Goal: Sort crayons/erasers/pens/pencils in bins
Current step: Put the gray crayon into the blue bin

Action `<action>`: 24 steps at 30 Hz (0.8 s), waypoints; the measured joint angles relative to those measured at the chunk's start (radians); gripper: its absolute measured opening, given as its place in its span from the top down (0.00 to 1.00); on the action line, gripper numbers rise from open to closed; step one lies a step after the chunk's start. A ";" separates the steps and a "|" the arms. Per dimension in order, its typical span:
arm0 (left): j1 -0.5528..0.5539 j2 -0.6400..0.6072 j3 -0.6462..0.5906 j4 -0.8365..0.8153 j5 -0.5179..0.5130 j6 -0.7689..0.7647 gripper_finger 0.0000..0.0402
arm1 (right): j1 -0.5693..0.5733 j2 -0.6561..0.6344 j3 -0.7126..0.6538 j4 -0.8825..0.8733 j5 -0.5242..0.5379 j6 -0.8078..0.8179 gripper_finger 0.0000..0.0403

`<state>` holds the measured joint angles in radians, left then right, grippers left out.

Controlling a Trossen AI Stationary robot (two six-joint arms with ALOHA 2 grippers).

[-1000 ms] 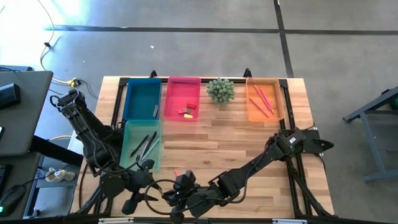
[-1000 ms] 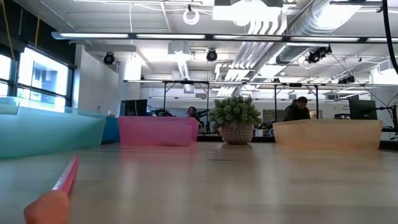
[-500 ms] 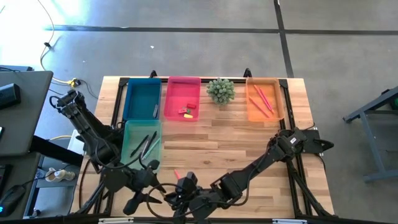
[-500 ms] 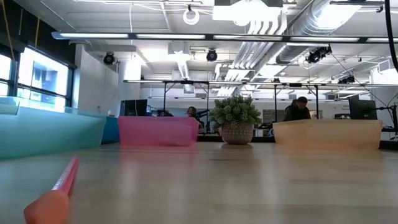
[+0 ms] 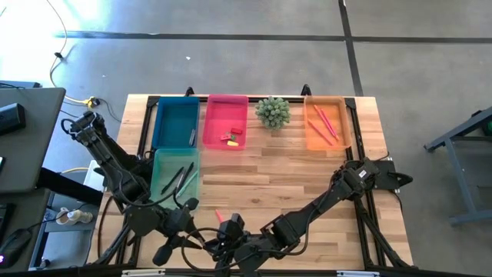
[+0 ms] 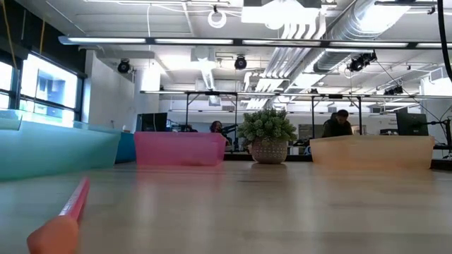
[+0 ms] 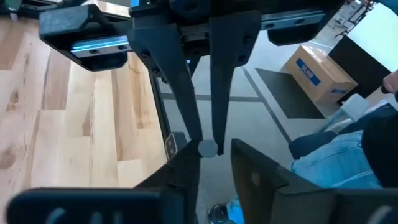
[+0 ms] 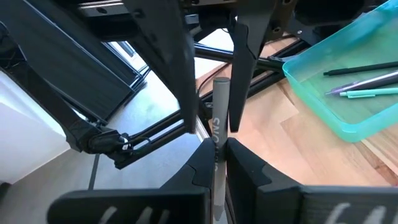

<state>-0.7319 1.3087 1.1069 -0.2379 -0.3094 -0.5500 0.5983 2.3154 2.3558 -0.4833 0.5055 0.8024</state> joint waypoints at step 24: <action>0.036 -0.001 0.000 -0.047 0.006 0.004 0.96 | -0.008 0.000 0.000 -0.021 -0.006 -0.022 0.84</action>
<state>-0.6962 1.3072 1.1069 -0.2853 -0.3035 -0.5461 0.5902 2.3151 2.3558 -0.5048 0.4992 0.7804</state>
